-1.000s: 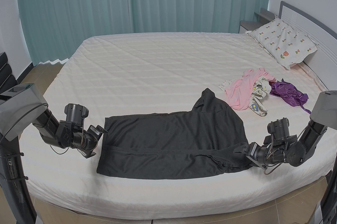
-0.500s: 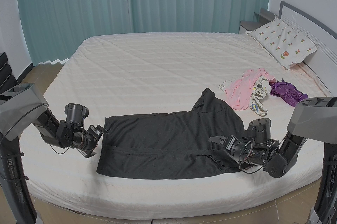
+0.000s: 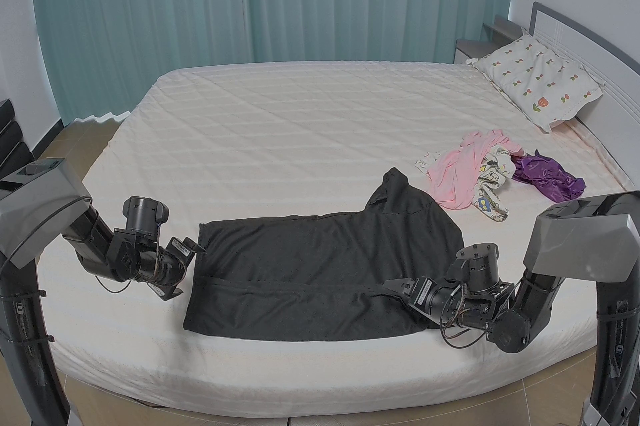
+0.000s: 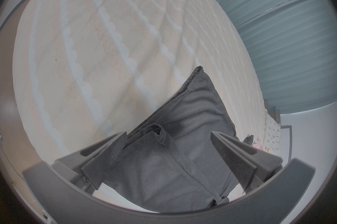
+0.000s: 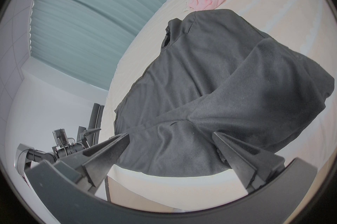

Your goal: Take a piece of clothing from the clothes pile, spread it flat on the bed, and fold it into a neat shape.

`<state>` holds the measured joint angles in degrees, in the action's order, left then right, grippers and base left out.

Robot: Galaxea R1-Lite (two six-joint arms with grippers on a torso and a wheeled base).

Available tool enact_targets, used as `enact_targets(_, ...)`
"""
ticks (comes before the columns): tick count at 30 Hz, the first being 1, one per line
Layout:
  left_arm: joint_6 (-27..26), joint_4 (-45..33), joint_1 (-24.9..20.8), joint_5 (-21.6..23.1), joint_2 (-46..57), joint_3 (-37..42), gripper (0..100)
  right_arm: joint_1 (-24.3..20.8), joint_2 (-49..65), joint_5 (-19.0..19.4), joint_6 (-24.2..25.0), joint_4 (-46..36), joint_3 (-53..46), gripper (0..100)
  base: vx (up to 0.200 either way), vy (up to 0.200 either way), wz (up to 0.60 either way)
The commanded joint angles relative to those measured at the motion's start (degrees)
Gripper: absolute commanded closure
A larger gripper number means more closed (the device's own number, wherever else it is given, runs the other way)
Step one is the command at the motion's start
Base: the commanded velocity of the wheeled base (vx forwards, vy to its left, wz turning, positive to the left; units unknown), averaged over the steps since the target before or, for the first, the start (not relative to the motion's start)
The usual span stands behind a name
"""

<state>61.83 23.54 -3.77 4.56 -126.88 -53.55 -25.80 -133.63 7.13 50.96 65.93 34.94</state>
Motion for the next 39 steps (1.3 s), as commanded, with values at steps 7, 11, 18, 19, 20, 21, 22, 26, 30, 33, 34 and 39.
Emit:
enact_targets(7, 0.04, 0.01, -0.01, 0.01, -0.12, 0.03, 0, -0.48, -1.02, 0.87, -3.23, -0.18, -2.16, 0, 0.0, 0.0, 0.0)
enact_targets(11, -0.04, 0.01, -0.01, 0.01, -0.12, -0.06, 0, -0.75, -0.58, 2.36, -3.85, 0.17, -3.21, 0, 0.0, 0.0, 0.0)
enact_targets(18, 0.04, 0.01, -0.01, 0.01, -0.03, 0.12, 0, 0.04, -0.22, 3.06, -3.32, 6.32, -5.14, 0, 0.0, 0.0, 0.0)
enact_targets(19, 0.04, 0.01, -0.01, 0.01, -0.03, 0.03, 0, 0.39, -0.14, 2.98, -3.32, 8.52, -5.67, 0, 0.0, 0.0, 0.0)
enact_targets(20, 0.13, 0.01, -0.01, 0.01, -0.03, 0.12, 0, 0.39, -0.14, 2.98, -3.32, 8.52, -5.67, 0, 0.0, 0.0, 0.0)
enact_targets(21, 0.13, 0.01, -0.01, 0.01, -0.03, 0.12, 0, 1.8, 0.39, 2.62, -3.32, 12.82, -6.9, 0, 0.0, 0.0, 0.0)
enact_targets(22, 0.13, 0.01, -0.01, -0.08, -0.03, 0.12, 0, 2.68, 0.74, 2.62, -3.32, 14.32, -7.52, 0, 0.0, 0.0, 0.0)
enact_targets(26, 0.22, 0.1, -0.01, 0.01, 0.23, 0.38, 0, 6.99, 1.45, 2.54, -2.79, 17.83, -8.66, 0, 0.0, 0.0, 0.0)
enact_targets(30, 0.31, 0.1, 0.16, 0.1, 0.32, 0.47, 0, 9.54, 1.09, 2.45, -1.21, 18.18, -8.83, 0, 0.05, 0.0, 0.0)
enact_targets(33, 0.31, 0.1, 0.16, 0.01, 0.32, 0.47, 0, 9.89, 0.65, 2.45, -1.03, 18.27, -8.75, 0, 0.2, 0.0, 0.0)
enact_targets(34, 0.31, 0.1, 0.16, 0.01, 0.32, 0.47, 0, 9.89, 0.65, 2.45, -1.12, 18.27, -8.75, 0, 0.2, 0.0, 0.0)
enact_targets(39, 0.31, 0.1, 0.16, 0.01, 0.32, 0.47, 0, 10.15, 0.22, 2.36, -1.12, 18.27, -8.75, 0, 0.04, 0.0, 0.0)
